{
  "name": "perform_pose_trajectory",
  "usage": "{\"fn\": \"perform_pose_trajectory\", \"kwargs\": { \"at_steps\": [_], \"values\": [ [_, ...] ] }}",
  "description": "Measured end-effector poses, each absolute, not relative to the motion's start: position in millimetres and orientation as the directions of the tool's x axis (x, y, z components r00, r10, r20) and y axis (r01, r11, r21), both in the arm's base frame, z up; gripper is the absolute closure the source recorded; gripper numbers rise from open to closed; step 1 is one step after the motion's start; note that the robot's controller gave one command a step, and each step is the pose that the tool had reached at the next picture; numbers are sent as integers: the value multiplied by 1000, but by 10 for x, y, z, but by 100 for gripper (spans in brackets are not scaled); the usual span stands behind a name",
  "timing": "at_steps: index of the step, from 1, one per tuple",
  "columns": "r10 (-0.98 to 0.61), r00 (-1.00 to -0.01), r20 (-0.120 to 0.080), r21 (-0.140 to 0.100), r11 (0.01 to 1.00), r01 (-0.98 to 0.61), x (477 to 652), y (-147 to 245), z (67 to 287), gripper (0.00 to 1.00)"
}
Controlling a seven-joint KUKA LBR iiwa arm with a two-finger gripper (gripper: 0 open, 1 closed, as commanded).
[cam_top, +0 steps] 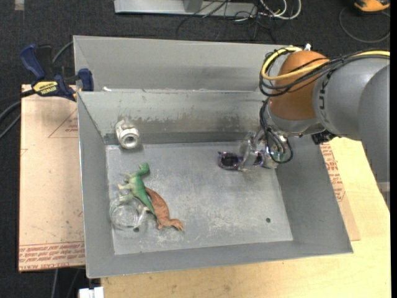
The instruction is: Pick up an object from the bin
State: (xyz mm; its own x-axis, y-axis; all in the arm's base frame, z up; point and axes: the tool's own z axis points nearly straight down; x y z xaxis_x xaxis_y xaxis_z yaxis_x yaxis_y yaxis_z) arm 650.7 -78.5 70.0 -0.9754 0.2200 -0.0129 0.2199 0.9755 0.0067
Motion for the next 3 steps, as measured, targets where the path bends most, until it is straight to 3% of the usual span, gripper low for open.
{"fn": "perform_pose_trajectory", "kwargs": {
  "at_steps": [3],
  "values": [
    [234,-972,-14,9,972,234,6546,-832,704,100]
  ]
}}
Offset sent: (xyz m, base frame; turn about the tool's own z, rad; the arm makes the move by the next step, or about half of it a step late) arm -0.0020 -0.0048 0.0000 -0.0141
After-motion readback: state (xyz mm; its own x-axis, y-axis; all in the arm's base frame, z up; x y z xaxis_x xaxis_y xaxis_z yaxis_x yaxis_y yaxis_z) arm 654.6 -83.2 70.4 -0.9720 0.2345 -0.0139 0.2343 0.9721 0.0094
